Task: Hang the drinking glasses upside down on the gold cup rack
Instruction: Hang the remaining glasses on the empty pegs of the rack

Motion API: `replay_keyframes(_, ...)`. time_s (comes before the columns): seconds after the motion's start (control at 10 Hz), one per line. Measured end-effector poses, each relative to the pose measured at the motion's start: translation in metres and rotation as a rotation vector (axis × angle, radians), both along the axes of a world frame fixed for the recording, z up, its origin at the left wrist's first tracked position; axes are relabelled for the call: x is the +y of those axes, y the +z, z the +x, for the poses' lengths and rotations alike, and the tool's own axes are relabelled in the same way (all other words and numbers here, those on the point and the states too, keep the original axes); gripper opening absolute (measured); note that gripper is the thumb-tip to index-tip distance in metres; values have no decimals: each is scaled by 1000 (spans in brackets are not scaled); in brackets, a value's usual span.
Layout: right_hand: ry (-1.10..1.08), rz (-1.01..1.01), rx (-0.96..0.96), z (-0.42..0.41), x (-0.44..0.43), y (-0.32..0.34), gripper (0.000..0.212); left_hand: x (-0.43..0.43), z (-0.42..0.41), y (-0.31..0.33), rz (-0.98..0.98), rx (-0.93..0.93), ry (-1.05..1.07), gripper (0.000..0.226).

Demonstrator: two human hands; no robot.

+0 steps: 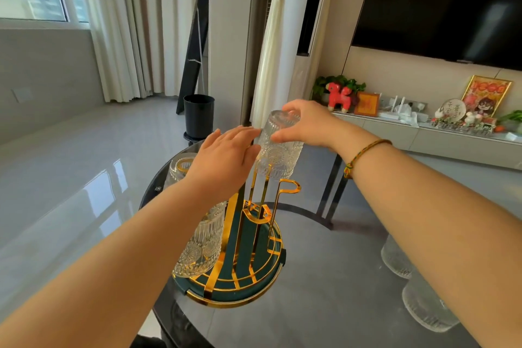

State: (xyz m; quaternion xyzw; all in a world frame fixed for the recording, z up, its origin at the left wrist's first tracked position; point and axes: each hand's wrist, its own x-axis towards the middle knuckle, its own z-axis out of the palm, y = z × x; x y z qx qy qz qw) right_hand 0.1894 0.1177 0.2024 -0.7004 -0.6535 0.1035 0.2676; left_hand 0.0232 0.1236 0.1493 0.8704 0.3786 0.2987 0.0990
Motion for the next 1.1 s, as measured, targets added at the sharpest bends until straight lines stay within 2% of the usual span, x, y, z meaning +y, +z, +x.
replay_keyframes(0.2,-13,-112,18,-7,11,-33,95,0,0,-1,3,9,0,40)
replay_keyframes(0.4,-7,-163,44,-12,15,-52,96,1,1,-1,5,10,12,39)
replay_keyframes(0.9,-16,-145,-13,-14,18,-59,85,3,2,-3,9,2,13,39)
replay_keyframes(1.1,-69,-85,34,-13,0,-55,79,0,2,-1,2,14,21,40)
